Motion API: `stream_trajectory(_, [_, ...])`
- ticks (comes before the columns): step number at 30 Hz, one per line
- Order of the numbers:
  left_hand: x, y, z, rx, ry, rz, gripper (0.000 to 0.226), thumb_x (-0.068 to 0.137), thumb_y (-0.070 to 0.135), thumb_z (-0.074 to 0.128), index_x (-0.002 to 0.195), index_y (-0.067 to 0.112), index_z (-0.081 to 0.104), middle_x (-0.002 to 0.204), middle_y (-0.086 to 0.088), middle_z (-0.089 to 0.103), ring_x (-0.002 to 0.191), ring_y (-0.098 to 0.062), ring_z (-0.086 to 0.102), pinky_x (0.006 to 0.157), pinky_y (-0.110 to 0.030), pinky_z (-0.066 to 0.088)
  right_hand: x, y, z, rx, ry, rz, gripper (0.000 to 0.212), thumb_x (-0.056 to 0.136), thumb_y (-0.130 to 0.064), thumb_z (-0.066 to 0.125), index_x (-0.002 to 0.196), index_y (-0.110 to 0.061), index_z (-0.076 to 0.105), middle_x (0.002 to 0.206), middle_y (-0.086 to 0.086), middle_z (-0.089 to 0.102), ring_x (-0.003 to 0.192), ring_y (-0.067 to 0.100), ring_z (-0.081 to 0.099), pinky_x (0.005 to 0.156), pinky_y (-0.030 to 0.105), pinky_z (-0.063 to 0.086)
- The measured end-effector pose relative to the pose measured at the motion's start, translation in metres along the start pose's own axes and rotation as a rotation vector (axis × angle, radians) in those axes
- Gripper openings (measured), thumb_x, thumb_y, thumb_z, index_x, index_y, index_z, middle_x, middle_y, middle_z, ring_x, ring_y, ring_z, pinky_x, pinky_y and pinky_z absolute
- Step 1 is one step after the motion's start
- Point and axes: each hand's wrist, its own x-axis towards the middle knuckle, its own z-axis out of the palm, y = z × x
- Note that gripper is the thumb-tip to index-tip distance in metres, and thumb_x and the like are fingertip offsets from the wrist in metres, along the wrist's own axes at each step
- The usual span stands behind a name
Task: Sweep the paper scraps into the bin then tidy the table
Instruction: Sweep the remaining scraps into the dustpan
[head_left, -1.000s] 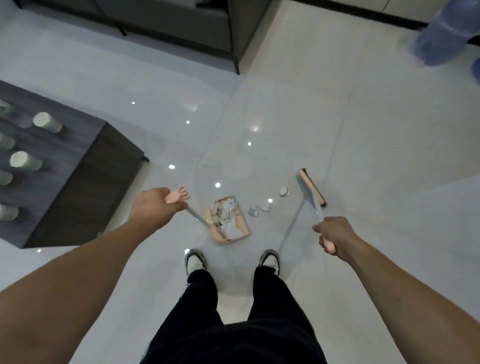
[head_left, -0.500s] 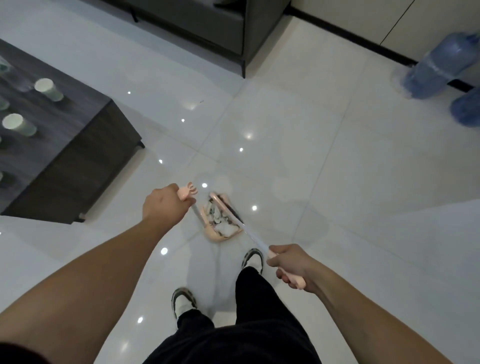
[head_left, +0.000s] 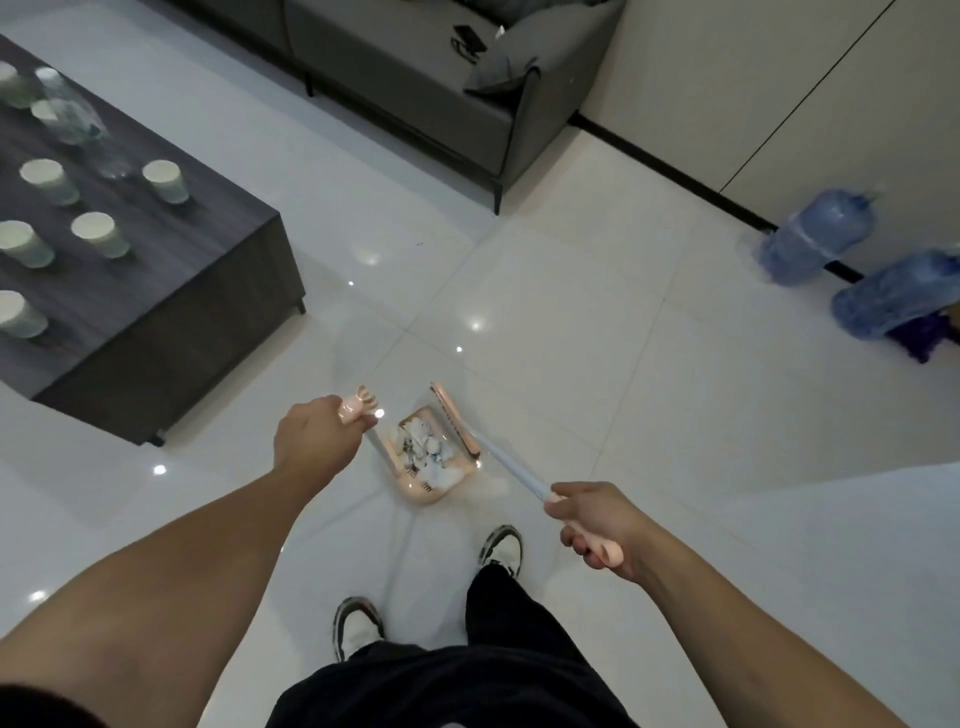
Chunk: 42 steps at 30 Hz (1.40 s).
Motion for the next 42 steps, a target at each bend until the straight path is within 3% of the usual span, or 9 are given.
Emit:
stream_trajectory(9, [0.032, 0.018, -0.076, -0.031, 0.102, -0.005, 0.035, 0.078, 0.057, 0.065, 0.07, 0.024, 0.063, 0.064, 0.004, 0.061, 0.063, -0.016, 0.055, 0.054, -0.029, 0.039, 0.011, -0.07, -0.007, 0.062, 0.044, -0.069, 0.013, 0.087, -0.01, 0.065, 0.099, -0.016, 0.066, 0.066, 0.011, 0.049, 0.038, 0.015, 0.039, 0.041, 0.017, 0.024])
stream_trajectory(19, [0.12, 0.133, -0.151, 0.006, 0.207, 0.29, 0.041, 0.079, 0.059, 0.062, 0.064, 0.022, 0.055, 0.058, 0.002, 0.058, 0.06, -0.017, 0.055, 0.053, -0.029, 0.038, 0.011, -0.148, -0.031, 0.205, 0.148, -0.166, 0.01, 0.09, -0.01, 0.062, 0.1, -0.01, 0.062, 0.063, 0.011, 0.048, 0.036, 0.015, 0.037, 0.038, 0.017, 0.025])
stream_trajectory(23, [0.157, 0.152, -0.158, 0.012, 0.185, 0.415, 0.039, 0.081, 0.059, 0.06, 0.065, 0.023, 0.055, 0.06, 0.003, 0.056, 0.062, -0.017, 0.053, 0.052, -0.029, 0.033, 0.001, -0.134, -0.009, 0.335, 0.209, -0.169, 0.027, 0.093, -0.012, 0.062, 0.118, -0.021, 0.059, 0.067, 0.009, 0.05, 0.041, 0.014, 0.039, 0.037, 0.017, 0.027])
stream_trajectory(27, [0.184, 0.138, -0.157, 0.073, 0.149, 0.514, 0.039, 0.081, 0.059, 0.054, 0.066, 0.022, 0.054, 0.058, 0.003, 0.054, 0.056, -0.016, 0.049, 0.049, -0.028, 0.03, 0.002, -0.107, 0.038, 0.447, 0.302, -0.117, 0.05, 0.091, -0.012, 0.065, 0.138, -0.018, 0.051, 0.068, 0.009, 0.055, 0.041, 0.014, 0.043, 0.038, 0.019, 0.033])
stream_trajectory(32, [0.206, 0.079, -0.154, 0.144, 0.05, 0.5, 0.037, 0.08, 0.059, 0.052, 0.072, 0.023, 0.054, 0.064, 0.001, 0.054, 0.065, -0.024, 0.049, 0.057, -0.031, 0.034, 0.006, -0.081, 0.118, 0.441, 0.334, 0.004, 0.065, 0.084, -0.001, 0.07, 0.143, -0.01, 0.044, 0.07, 0.012, 0.056, 0.037, 0.016, 0.044, 0.039, 0.02, 0.033])
stream_trajectory(35, [0.216, 0.041, -0.148, 0.124, -0.022, 0.425, 0.038, 0.078, 0.06, 0.054, 0.071, 0.023, 0.056, 0.066, 0.001, 0.058, 0.069, -0.025, 0.056, 0.06, -0.032, 0.041, 0.008, -0.075, 0.148, 0.424, 0.306, 0.076, 0.043, 0.078, 0.01, 0.069, 0.116, -0.005, 0.056, 0.06, 0.009, 0.048, 0.037, 0.018, 0.039, 0.041, 0.02, 0.029])
stream_trajectory(36, [0.217, 0.027, -0.145, 0.126, -0.042, 0.401, 0.039, 0.078, 0.061, 0.055, 0.071, 0.022, 0.056, 0.068, -0.001, 0.06, 0.07, -0.026, 0.058, 0.062, -0.032, 0.043, 0.011, -0.075, 0.154, 0.399, 0.305, 0.095, 0.029, 0.077, 0.011, 0.068, 0.097, -0.005, 0.055, 0.055, 0.007, 0.044, 0.037, 0.018, 0.037, 0.042, 0.021, 0.028])
stream_trajectory(38, [0.216, -0.001, -0.138, 0.156, -0.068, 0.365, 0.04, 0.078, 0.061, 0.055, 0.076, 0.022, 0.061, 0.071, -0.003, 0.063, 0.073, -0.028, 0.061, 0.062, -0.031, 0.043, 0.021, -0.074, 0.16, 0.336, 0.303, 0.121, 0.033, 0.076, 0.012, 0.066, 0.074, -0.011, 0.042, 0.046, 0.004, 0.037, 0.036, 0.017, 0.033, 0.042, 0.021, 0.026])
stream_trajectory(42, [0.206, -0.049, -0.117, 0.224, -0.088, 0.261, 0.041, 0.081, 0.059, 0.059, 0.09, 0.021, 0.068, 0.079, -0.008, 0.068, 0.076, -0.031, 0.063, 0.063, -0.031, 0.041, 0.055, -0.081, 0.159, 0.237, 0.281, 0.127, 0.02, 0.075, 0.009, 0.062, 0.071, -0.009, 0.053, 0.046, 0.005, 0.04, 0.038, 0.018, 0.036, 0.043, 0.022, 0.029])
